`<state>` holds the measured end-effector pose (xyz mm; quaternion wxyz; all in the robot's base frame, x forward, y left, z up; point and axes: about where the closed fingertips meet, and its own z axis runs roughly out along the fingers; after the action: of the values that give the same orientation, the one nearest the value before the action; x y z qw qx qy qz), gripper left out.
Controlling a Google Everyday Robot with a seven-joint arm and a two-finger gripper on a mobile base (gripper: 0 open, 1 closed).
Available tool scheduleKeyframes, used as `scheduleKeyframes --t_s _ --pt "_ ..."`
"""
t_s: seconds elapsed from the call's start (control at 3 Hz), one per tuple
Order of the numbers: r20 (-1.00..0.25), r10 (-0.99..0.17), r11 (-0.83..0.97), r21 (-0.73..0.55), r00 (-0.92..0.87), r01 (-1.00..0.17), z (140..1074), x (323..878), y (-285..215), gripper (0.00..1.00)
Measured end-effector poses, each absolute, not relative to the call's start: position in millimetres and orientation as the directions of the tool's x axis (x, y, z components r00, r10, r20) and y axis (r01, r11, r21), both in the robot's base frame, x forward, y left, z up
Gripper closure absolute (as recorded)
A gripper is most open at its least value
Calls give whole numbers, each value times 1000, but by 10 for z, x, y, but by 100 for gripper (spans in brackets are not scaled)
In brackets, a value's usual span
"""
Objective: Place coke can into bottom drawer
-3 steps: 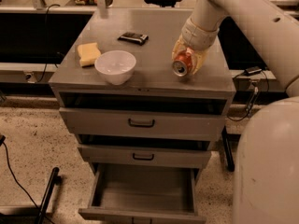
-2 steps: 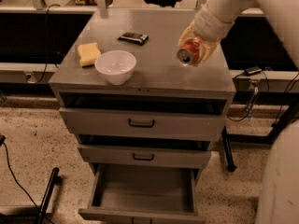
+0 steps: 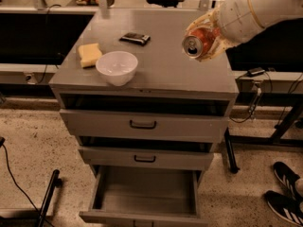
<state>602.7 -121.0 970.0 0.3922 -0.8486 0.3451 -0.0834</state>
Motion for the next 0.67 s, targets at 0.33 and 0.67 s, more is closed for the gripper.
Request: scheduleKeyframes --t_s 0.33,0.67 --pt "-238 -617 -371 -753 750 -544 9619 5563 -1215 100" --pt "-385 -596 -332 -681 705 -653 9141 5250 -1213 100"
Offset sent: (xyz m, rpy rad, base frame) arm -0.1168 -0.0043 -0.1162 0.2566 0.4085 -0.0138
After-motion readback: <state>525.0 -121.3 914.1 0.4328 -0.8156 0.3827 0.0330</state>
